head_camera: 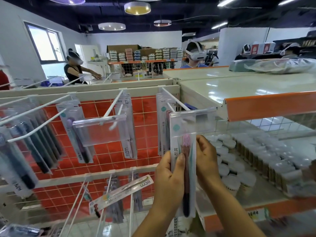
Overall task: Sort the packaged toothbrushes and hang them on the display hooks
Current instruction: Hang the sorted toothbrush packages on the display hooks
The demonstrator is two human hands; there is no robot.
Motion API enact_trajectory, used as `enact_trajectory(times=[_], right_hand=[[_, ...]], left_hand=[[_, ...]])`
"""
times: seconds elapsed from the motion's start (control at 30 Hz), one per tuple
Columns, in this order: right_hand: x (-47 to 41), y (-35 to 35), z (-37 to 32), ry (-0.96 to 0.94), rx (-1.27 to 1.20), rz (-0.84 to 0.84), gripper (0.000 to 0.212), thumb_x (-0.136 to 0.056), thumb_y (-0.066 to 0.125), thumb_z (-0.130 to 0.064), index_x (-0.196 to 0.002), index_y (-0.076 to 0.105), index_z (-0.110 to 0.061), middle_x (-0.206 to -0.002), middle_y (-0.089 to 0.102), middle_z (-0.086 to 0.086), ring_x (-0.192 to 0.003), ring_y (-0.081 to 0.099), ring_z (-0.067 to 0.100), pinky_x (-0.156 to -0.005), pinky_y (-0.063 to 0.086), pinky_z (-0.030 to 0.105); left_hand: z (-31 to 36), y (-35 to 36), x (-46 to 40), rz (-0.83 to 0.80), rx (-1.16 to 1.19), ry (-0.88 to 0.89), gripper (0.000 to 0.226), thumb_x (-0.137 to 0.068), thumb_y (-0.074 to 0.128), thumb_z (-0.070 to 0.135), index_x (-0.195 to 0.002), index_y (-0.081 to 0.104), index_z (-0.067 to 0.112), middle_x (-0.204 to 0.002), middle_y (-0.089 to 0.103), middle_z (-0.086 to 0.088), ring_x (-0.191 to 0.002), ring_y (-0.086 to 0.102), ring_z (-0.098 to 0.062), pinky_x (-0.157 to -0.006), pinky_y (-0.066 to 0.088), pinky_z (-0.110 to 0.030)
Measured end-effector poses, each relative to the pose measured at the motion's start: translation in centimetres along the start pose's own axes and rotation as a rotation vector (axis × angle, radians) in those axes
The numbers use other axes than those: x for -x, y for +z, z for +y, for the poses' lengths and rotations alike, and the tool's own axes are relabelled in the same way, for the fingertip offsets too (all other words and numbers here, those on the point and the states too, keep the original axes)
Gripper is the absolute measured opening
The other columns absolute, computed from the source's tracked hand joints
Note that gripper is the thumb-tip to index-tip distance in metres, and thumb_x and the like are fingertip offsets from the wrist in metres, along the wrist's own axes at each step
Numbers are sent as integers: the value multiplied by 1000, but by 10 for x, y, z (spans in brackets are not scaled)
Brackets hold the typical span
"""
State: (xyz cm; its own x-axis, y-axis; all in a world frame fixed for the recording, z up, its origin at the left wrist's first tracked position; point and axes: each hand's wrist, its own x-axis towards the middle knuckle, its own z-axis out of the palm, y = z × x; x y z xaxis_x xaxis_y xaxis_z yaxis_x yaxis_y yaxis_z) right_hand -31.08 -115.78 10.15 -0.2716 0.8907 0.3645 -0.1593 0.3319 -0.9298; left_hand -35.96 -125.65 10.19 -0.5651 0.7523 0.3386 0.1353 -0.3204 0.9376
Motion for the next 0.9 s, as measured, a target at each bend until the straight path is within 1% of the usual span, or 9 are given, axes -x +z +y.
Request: enact_trajectory(times=[0.1, 0.2, 0.33, 0.4, 0.47, 0.53, 0.63, 0.73, 0.9], right_hand=[[1, -2, -5, -11, -27, 36, 28, -98, 46, -21, -78, 62, -12, -73, 65, 9, -68, 61, 26, -67, 54, 44], [2, -1, -9, -67, -70, -14, 30, -97, 47, -27, -84, 62, -4, -80, 63, 20, -76, 60, 40, -70, 53, 49], [-6, 5, -10, -95, -77, -114, 7, -91, 59, -25, -91, 65, -28, -82, 70, 1, -75, 67, 11, -66, 56, 23], [-12, 10, -11, -118, -44, -168, 13, -90, 62, -22, -102, 64, -27, -82, 70, 1, -76, 68, 9, -67, 57, 25], [-19, 16, -10, -132, -33, -189, 20, -91, 62, -22, -111, 60, -18, -85, 72, -4, -78, 70, 8, -65, 56, 23], [-29, 24, -4, -123, -48, -187, 21, -92, 60, -27, -110, 59, -16, -89, 71, -2, -82, 69, 6, -65, 55, 19], [-49, 37, 9, -128, 51, -170, 21, -93, 59, -25, -100, 60, -5, -86, 67, 8, -73, 66, 5, -58, 51, 15], [-61, 44, 18, -151, 123, -120, 25, -92, 58, -25, -95, 59, 0, -81, 64, 10, -66, 61, 4, -54, 45, 9], [-61, 50, 31, -203, 113, -82, 29, -95, 53, -31, -101, 58, -4, -88, 64, 7, -79, 66, 14, -61, 54, 20]], left_hand=[[-6, 1, -8, 19, -37, -14, 26, -87, 52, 43, -95, 64, 22, -80, 67, 6, -76, 65, -7, -73, 57, -30], [-11, 0, -20, 53, -70, -34, 21, -93, 53, 39, -91, 64, 21, -76, 66, 4, -72, 64, -12, -71, 58, -35], [-23, -2, -41, 96, -113, -44, 28, -94, 53, 43, -92, 62, 17, -86, 64, -15, -82, 63, -35, -74, 56, -53], [-27, -4, -53, 100, -129, -67, 36, -92, 53, 45, -93, 60, 11, -90, 63, -21, -79, 61, -36, -75, 55, -55], [-28, -6, -64, 72, -138, -113, 41, -93, 51, 45, -93, 59, 5, -85, 62, -20, -74, 57, -27, -71, 54, -48], [-33, -9, -73, 51, -189, -134, 42, -93, 50, 49, -91, 60, 9, -76, 62, -5, -72, 59, -17, -65, 54, -35], [-43, -13, -79, 104, -232, -121, 41, -85, 53, 58, -106, 58, 23, -95, 67, 6, -88, 65, -9, -77, 56, -32], [-49, -19, -71, 173, -254, -115, 30, -90, 58, 42, -117, 48, 34, -117, 57, 10, -105, 57, -4, -84, 48, -21], [-54, -34, -50, 172, -373, -79, 25, -92, 58, 26, -115, 49, 34, -116, 55, 11, -107, 53, -3, -89, 47, -21]])
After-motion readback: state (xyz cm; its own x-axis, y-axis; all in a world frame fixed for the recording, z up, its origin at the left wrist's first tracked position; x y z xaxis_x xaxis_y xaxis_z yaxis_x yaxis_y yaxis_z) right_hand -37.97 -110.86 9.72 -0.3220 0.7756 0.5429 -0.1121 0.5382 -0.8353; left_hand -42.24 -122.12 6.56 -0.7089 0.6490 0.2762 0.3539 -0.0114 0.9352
